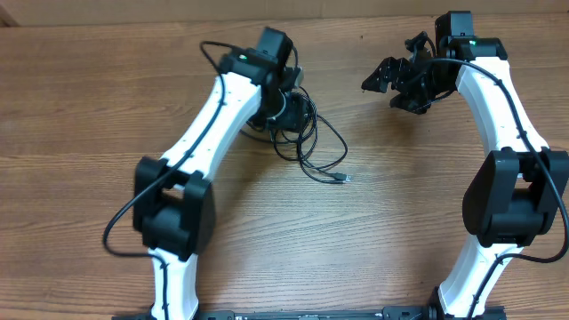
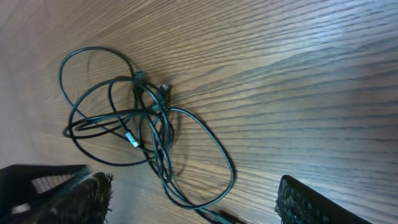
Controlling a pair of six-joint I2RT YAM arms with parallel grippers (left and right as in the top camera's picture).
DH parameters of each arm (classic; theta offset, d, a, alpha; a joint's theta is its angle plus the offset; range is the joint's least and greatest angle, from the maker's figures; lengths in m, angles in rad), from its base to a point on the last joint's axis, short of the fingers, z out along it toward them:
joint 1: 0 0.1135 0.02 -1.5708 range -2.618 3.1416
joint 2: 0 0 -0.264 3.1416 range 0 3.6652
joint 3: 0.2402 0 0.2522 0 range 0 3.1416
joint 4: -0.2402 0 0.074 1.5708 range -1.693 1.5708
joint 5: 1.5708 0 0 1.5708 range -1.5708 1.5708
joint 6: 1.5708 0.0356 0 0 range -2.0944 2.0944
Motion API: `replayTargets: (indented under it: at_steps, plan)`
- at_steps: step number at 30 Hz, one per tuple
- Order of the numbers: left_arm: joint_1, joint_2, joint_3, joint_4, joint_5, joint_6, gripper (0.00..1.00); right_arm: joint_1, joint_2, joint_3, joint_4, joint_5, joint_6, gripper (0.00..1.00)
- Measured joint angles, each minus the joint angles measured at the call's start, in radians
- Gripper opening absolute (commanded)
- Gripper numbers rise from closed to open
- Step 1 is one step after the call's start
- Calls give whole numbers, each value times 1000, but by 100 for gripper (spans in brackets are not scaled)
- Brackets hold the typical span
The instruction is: Untangle cables
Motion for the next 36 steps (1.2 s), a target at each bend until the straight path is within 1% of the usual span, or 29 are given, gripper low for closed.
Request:
replayTargets:
  at_steps: [4, 12, 14, 16, 17, 18, 25, 28, 31, 32, 34, 36]
  plan:
    - [-3, 48, 0, 40, -3, -23, 62, 0, 0, 0, -2, 14, 0, 85]
    - [-2, 55, 0, 143, -9, -37, 61, 4, 0, 0, -2, 20, 0, 86]
    - [-2, 55, 0, 144, -20, -41, 49, 3, 0, 0, -2, 20, 0, 86]
    - [-2, 55, 0, 143, -29, -49, 31, 4, 0, 0, -2, 21, 0, 86]
    - [-2, 55, 0, 142, -34, -57, 9, 4, 0, 0, -2, 20, 0, 86]
    - [-2, 55, 0, 142, -36, -54, 4, 4, 0, 0, -2, 20, 0, 86]
    - [-6, 55, 2, 129, -32, -43, 4, 4, 0, 0, -1, 19, 0, 88]
    - [-6, 55, 45, 69, -20, -15, 4, 9, 0, 0, -2, 19, 0, 88]
    - [0, 55, 184, -23, -10, 2, 4, 24, 0, 0, -3, 15, 0, 88]
    - [2, 53, 220, -34, -7, 4, 4, 31, 0, 0, -2, 10, 0, 88]
    - [8, 47, 364, -84, -3, 7, 4, 51, 0, 0, -1, 0, 0, 89]
    - [14, 27, 463, -98, -3, 9, 4, 73, 0, 0, 11, -6, 0, 89]
